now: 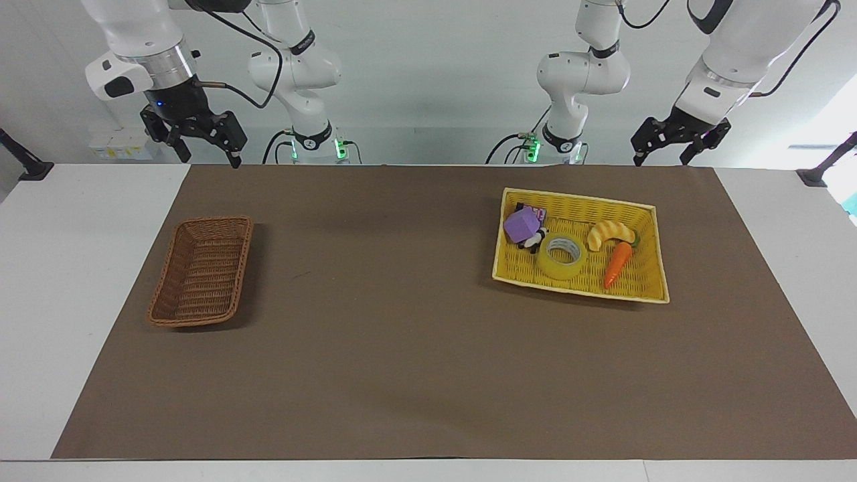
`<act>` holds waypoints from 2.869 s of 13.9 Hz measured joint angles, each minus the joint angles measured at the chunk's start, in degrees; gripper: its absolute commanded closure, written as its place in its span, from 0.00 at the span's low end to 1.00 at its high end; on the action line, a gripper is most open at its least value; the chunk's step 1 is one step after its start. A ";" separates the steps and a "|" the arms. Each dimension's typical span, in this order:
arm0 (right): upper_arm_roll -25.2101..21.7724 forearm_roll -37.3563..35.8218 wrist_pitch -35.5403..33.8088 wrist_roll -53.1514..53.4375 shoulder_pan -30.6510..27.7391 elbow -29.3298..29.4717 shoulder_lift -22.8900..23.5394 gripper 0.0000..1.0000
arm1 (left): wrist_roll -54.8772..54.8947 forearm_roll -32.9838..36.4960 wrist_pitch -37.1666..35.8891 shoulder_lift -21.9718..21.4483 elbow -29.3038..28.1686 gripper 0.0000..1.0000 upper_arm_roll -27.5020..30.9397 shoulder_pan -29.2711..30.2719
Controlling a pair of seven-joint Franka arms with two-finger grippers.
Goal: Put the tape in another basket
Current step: 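Reach the left gripper down into the yellow basket toward the tape roll, then grasp the yellow tape roll with the left gripper and lift it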
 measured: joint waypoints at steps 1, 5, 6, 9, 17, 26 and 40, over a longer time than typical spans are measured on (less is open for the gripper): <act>-0.04 0.05 0.00 -1.02 -0.01 -0.05 -0.01 0.00 | -0.36 0.00 2.33 0.05 -1.85 0.00 -0.03 -0.45; -0.23 0.11 0.00 -2.17 -0.02 -0.40 -0.12 0.00 | -0.48 -0.05 12.15 0.23 -9.68 0.00 -0.07 -0.78; -0.23 0.11 0.00 -2.27 -0.02 -0.41 -0.14 0.00 | -0.50 -0.10 14.36 0.30 -11.57 0.00 -0.08 -0.94; -0.27 0.12 0.00 -2.29 -0.03 -0.41 -0.20 0.00 | -0.58 -0.54 19.40 1.13 -16.05 0.00 -0.09 -1.70; -0.19 0.19 0.00 -2.29 0.02 -0.42 -0.35 0.00 | -7.81 -0.79 30.45 9.03 -21.96 0.16 -0.19 -4.77; -0.37 0.19 0.00 -2.29 -0.05 -0.42 -0.36 0.00 | -10.04 -0.88 41.80 11.59 -31.48 1.00 -0.11 -5.42; 0.64 0.25 0.72 -2.39 0.17 -0.45 -0.38 0.00 | -10.01 -0.88 14.71 11.41 -7.46 1.00 0.56 -5.37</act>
